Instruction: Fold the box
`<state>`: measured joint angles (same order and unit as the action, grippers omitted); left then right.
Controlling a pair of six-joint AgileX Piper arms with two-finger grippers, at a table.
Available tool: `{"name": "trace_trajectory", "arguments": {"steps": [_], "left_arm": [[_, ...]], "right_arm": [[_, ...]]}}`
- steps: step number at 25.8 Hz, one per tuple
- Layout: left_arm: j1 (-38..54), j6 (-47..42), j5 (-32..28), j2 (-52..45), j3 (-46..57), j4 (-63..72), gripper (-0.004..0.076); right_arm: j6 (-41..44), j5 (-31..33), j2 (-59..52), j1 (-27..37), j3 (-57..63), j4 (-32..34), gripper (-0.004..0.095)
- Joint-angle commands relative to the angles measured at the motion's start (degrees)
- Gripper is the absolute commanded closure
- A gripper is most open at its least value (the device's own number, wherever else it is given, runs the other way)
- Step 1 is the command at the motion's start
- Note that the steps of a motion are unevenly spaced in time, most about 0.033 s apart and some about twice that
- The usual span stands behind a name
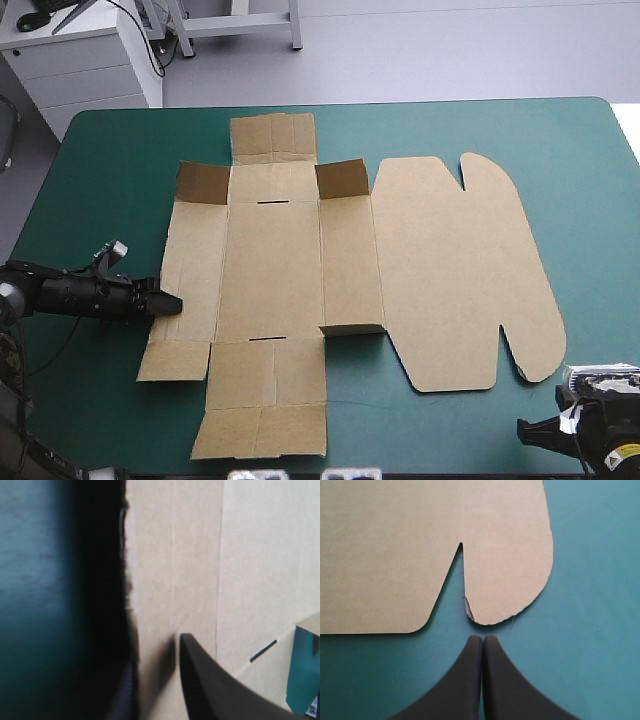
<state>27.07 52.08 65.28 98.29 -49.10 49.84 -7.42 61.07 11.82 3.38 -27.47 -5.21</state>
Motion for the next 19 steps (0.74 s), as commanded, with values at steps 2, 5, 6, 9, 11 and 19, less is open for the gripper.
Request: {"name": "trace_trajectory", "arguments": {"steps": [2,5,6,9,11,19], "left_arm": [[-0.6,1.02,-1.67,-1.28,-0.45,-2.18,0.023],[-0.6,1.02,-2.33,-1.28,-0.45,-1.97,0.0108],[-0.6,1.02,-2.59,-1.28,-0.45,-1.97,0.0104],[-0.6,1.02,-2.94,-1.28,-0.45,-1.97,0.0106],[-0.6,1.02,-3.25,-1.28,-0.45,-0.95,0.0106],[-3.19,0.91,1.36,2.06,-0.45,6.4,0.0106]], "right_arm": [[0.02,-3.28,0.8,-0.06,-1.45,-0.23,0.0922],[0.02,-3.28,0.8,-0.06,-1.45,-0.23,0.0922],[0.02,-3.28,0.8,-0.06,-1.45,-0.23,0.0922],[0.02,-3.28,0.8,-0.06,-1.45,-0.23,0.0922],[0.02,-3.28,0.8,-0.06,-1.45,-0.23,0.0922],[0.02,-3.28,0.8,-0.06,-1.45,-0.23,0.0922]]}}
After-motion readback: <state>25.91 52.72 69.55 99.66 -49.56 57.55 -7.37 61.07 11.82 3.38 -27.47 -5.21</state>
